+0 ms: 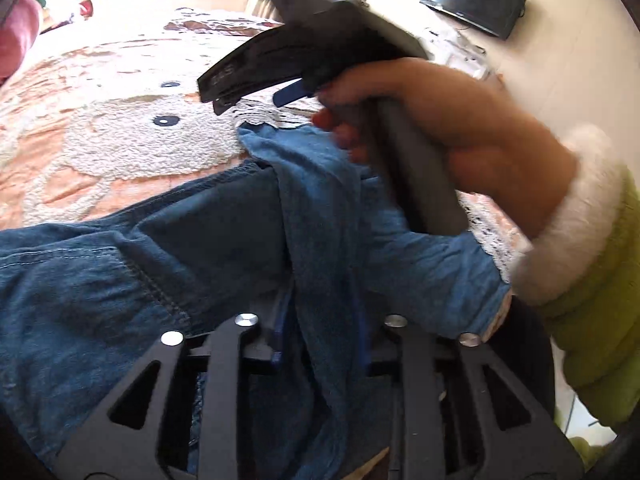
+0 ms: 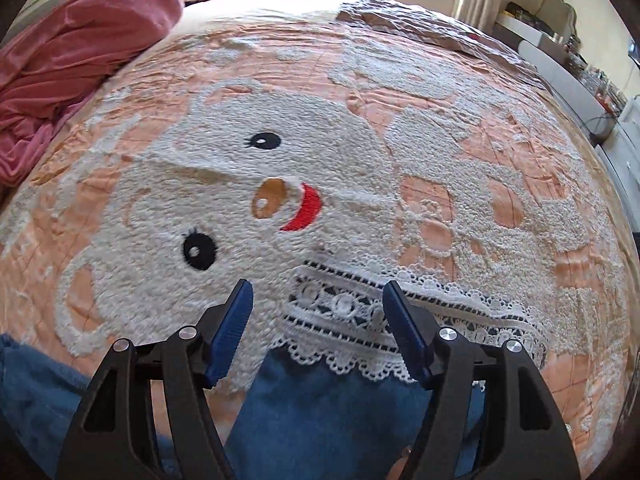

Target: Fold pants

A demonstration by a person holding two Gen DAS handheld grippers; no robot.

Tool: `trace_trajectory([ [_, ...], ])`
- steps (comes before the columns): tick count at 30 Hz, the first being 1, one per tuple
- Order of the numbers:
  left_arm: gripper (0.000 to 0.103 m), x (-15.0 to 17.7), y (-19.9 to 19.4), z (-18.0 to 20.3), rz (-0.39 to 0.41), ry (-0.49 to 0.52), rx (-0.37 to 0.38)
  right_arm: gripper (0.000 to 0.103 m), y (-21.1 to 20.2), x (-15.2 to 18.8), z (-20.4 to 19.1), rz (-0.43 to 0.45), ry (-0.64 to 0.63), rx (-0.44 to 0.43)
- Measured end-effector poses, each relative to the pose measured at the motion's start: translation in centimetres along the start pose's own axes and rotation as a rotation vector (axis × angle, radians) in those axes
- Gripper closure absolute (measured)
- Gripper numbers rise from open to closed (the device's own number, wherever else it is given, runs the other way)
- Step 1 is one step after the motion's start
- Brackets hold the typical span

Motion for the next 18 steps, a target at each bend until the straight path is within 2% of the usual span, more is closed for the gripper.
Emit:
trace_trajectory([
  [3, 0.087, 0.1, -0.2, 0.5, 0.002, 0.019, 0.012, 0.089, 1.2, 0.3, 0.3, -0.017, -0.008, -0.042],
  [4, 0.087, 0.2, -0.3, 0.5, 0.003, 0.018, 0.015, 0.092, 0.7, 0.4, 0.5, 0.004, -0.004, -0.061],
  [13, 0.087, -0.6, -0.2, 0.1, 0.014, -0.011, 0.028, 0.096, -9.3, 4.5, 6.3, 0.252, 0.202, -0.173],
  [14, 0.088, -0.6, -0.1, 0.1, 0.014, -0.009, 0.026, 0.096, -10.4, 5.1, 7.1, 0.274, 0.227, -0.175],
  [16, 0.100, -0.5, -0.1, 0.3, 0.012, 0.011, 0.021, 0.096, -12.4, 6.5, 8.7, 0.311, 0.265, -0.167],
  [18, 0.103, -0.6, -0.2, 0.5, 0.015, 0.025, 0.019, 0.096, -14.3, 8.1, 10.3, 0.348, 0.311, -0.165],
])
Point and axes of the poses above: each gripper's, at about its wrist camera, not at the fingertips, and y roughly the way its jaws point, z to its right, x to its underside, the point moved 5 cm from there along y, roughly the way its jaws point, and after that the axes turned 11 degrees about -y, right-handed, at the moved point
